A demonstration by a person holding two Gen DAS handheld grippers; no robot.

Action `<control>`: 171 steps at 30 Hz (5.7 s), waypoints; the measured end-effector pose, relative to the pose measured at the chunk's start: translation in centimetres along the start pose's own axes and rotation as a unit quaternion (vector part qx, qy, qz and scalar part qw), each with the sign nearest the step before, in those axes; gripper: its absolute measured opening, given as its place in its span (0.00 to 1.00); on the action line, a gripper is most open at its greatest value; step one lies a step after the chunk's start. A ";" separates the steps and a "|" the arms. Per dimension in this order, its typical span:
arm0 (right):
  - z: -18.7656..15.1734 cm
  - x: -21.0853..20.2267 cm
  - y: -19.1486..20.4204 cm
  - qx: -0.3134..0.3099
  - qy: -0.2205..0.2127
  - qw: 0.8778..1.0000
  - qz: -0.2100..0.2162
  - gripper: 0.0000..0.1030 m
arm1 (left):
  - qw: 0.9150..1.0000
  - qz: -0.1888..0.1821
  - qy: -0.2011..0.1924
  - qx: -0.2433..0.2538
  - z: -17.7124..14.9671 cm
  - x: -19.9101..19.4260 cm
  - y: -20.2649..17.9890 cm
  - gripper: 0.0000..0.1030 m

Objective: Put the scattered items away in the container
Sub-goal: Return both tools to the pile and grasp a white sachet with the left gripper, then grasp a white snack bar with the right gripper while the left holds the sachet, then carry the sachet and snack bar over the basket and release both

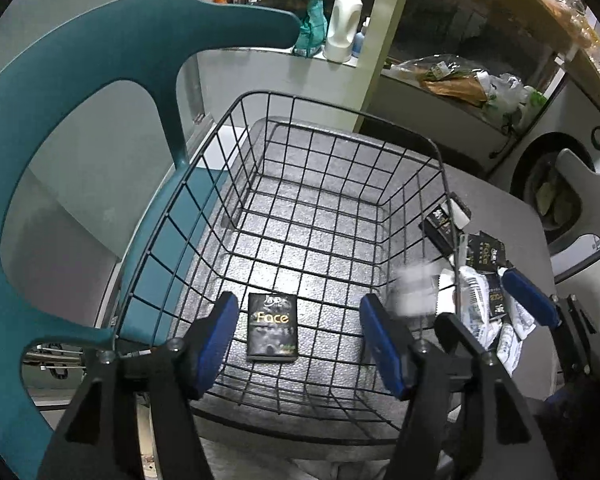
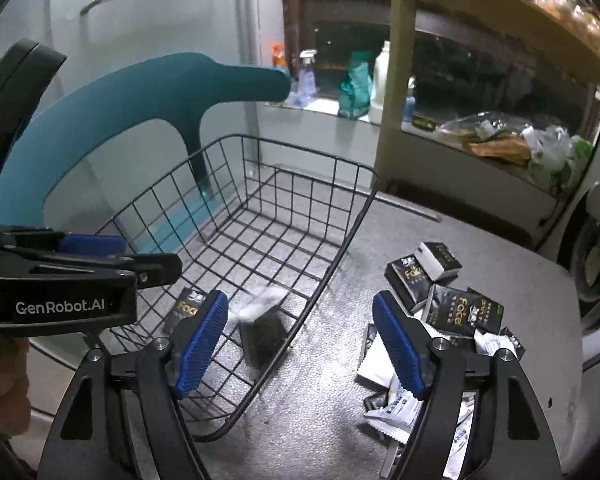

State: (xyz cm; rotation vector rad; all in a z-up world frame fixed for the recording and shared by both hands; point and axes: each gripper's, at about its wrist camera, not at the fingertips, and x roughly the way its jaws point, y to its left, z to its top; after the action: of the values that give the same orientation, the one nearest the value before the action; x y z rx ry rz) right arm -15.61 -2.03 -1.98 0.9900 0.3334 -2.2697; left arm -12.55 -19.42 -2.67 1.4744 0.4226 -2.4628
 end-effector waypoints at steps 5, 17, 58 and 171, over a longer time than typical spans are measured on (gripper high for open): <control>-0.7 -2.8 -2.0 0.016 -0.020 1.000 -0.014 0.72 | 1.000 -0.018 -0.006 0.006 -0.3 -1.3 -1.1 0.67; -11.2 -7.3 -12.5 0.084 0.055 0.990 -0.094 0.72 | 0.983 -0.113 0.035 0.140 -7.1 -2.0 -13.7 0.67; -14.5 -0.4 -17.6 0.282 0.099 0.953 -0.041 0.74 | 0.963 -0.084 0.146 0.210 -14.5 7.0 -19.2 0.63; -2.2 -6.7 -3.9 0.096 0.024 0.995 0.019 0.34 | 0.991 -0.087 0.012 0.105 -1.4 -6.5 -7.9 0.40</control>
State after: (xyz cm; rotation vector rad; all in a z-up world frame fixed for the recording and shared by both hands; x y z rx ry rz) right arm -13.39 4.95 1.32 1.1391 0.1173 -2.2780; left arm -11.19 -11.17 3.42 1.6102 0.3169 -2.7000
